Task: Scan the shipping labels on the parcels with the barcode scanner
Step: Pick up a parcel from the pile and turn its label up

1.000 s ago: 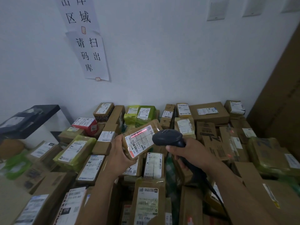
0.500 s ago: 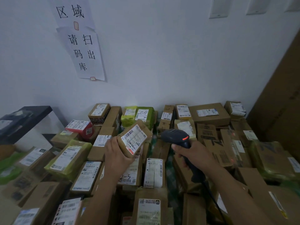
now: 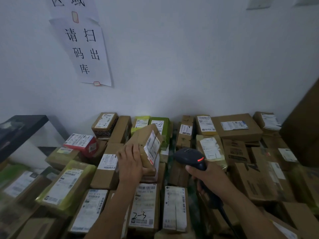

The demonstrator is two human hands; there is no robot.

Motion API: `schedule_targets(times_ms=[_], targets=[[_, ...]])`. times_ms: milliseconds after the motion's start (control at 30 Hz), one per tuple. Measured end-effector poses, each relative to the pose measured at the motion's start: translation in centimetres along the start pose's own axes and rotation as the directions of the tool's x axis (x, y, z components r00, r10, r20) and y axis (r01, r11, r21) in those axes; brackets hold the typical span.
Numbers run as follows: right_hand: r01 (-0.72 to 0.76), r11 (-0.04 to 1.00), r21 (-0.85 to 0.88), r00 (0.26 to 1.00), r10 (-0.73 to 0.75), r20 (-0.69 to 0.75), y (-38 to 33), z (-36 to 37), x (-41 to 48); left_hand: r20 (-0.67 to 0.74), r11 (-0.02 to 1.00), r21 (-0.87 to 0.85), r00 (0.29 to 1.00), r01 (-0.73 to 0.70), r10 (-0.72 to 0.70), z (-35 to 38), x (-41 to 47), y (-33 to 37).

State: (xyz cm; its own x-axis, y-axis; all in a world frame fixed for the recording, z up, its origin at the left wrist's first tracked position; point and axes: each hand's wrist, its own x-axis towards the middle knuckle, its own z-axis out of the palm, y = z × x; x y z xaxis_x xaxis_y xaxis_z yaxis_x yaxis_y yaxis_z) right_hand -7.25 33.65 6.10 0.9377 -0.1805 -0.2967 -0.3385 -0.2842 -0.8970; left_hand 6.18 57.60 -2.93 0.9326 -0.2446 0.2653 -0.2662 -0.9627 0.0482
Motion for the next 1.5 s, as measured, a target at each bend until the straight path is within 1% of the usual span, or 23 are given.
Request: schedule_targets(times_ms=[133, 200, 300, 333, 400, 500, 533, 567, 600, 667, 733, 767, 833, 900, 967, 1067, 1100, 1133, 1200, 1233, 1300, 1367, 1500], targets=[[-0.036, 0.999, 0.001, 0.999, 0.036, -0.011, 0.6, 0.2, 2.0, 0.143, 0.997, 0.025, 0.987, -0.078, 0.073, 0.5, 1.4, -0.5], [-0.045, 0.999, 0.007, 0.999, 0.045, -0.014, 0.9, 0.3, 2.7, 0.144, 0.993, -0.029, 0.983, -0.114, 0.117, 0.6, 1.4, -0.8], [-0.047, 0.999, 0.008, 0.998, 0.047, -0.039, 1.4, 0.3, 3.3, 0.183, 0.995, -0.059, 0.979, -0.078, 0.088, 0.6, 1.5, -1.1], [-0.047, 0.999, 0.004, 0.998, 0.047, -0.052, 1.4, 0.2, 3.4, 0.163, 0.995, -0.055, 0.983, -0.078, 0.086, 0.4, 1.6, -0.9], [-0.054, 0.998, 0.012, 0.994, 0.055, -0.091, 1.8, 0.0, 3.8, 0.019, 0.989, -0.107, 0.994, -0.102, 0.105, 0.4, 1.5, 0.3], [-0.089, 0.995, 0.049, 0.979, 0.096, -0.178, 2.8, -0.9, 4.2, -0.243, 0.934, -0.215, 0.942, -0.284, 0.230, 0.8, 1.1, 4.5], [-0.095, 0.994, 0.062, 0.973, 0.106, -0.203, 3.2, -1.2, 4.3, -0.264, 0.906, -0.253, 0.925, -0.341, 0.274, 1.0, 1.1, 6.2], [-0.101, 0.992, 0.076, 0.967, 0.116, -0.226, 3.7, -1.5, 4.4, -0.235, 0.881, -0.306, 0.925, -0.362, 0.298, 1.6, 1.0, 7.8], [-0.108, 0.990, 0.094, 0.961, 0.129, -0.246, 4.2, -1.7, 4.5, -0.136, 0.862, -0.381, 0.942, -0.334, 0.305, 2.4, 1.0, 9.1], [-0.134, 0.984, 0.119, 0.949, 0.162, -0.269, 5.3, -2.2, 4.7, 0.153, 0.841, -0.519, 0.951, -0.155, 0.270, 4.6, 1.1, 11.0], [-0.173, 0.979, 0.105, 0.945, 0.196, -0.263, 6.5, -2.6, 4.9, 0.390, 0.849, -0.527, 0.898, 0.036, 0.204, 7.3, 1.3, 11.8], [-0.188, 0.977, 0.095, 0.943, 0.207, -0.262, 6.9, -2.8, 4.9, 0.490, 0.859, -0.501, 0.854, 0.109, 0.177, 8.1, 1.6, 12.0], [-0.201, 0.975, 0.090, 0.938, 0.218, -0.270, 7.8, -3.1, 5.0, 0.621, 0.872, -0.451, 0.768, 0.191, 0.153, 9.4, 2.2, 12.6], [-0.213, 0.970, 0.121, 0.930, 0.239, -0.279, 8.4, -3.4, 5.0, 0.665, 0.895, -0.407, 0.731, 0.183, 0.153, 10.9, 3.1, 13.4], [-0.216, 0.959, 0.184, 0.923, 0.263, -0.282, 8.8, -3.7, 5.1, 0.678, 0.932, -0.333, 0.723, 0.142, 0.132, 12.4, 4.0, 14.5], [-0.218, 0.945, 0.246, 0.916, 0.285, -0.283, 9.0, -4.1, 5.3, 0.612, 0.969, -0.249, 0.775, 0.000, 0.157, 12.9, 4.0, 16.3], [-0.219, 0.940, 0.260, 0.915, 0.291, -0.281, 9.1, -4.2, 5.3, 0.603, 0.971, -0.237, 0.786, 0.018, 0.133, 12.9, 3.6, 16.6], [-0.221, 0.936, 0.273, 0.914, 0.296, -0.278, 9.1, -4.2, 5.3, 0.635, 0.968, -0.225, 0.770, 0.112, 0.059, 12.9, 3.1, 16.7], [-0.223, 0.929, 0.294, 0.911, 0.306, -0.276, 9.1, -4.4, 5.3, 0.704, 0.910, -0.221, 0.703, 0.349, -0.099, 13.9, 2.5, 16.1], [-0.221, 0.926, 0.306, 0.910, 0.308, -0.276, 9.2, -4.5, 5.3, 0.721, 0.880, -0.227, 0.679, 0.417, -0.136, 14.4, 2.5, 15.7], [-0.212, 0.921, 0.327, 0.912, 0.306, -0.273, 9.2, -4.6, 5.2, 0.714, 0.856, -0.258, 0.685, 0.448, -0.144, 15.2, 2.7, 15.0], [-0.205, 0.927, 0.315, 0.920, 0.293, -0.262, 8.9, -4.6, 5.1, 0.709, 0.857, -0.293, 0.698, 0.424, -0.103, 14.4, 2.9, 14.6], [-0.183, 0.953, 0.243, 0.941, 0.242, -0.239, 8.2, -4.7, 4.6, 0.644, 0.816, -0.401, 0.762, 0.417, -0.073, 11.6, 2.3, 13.8]])
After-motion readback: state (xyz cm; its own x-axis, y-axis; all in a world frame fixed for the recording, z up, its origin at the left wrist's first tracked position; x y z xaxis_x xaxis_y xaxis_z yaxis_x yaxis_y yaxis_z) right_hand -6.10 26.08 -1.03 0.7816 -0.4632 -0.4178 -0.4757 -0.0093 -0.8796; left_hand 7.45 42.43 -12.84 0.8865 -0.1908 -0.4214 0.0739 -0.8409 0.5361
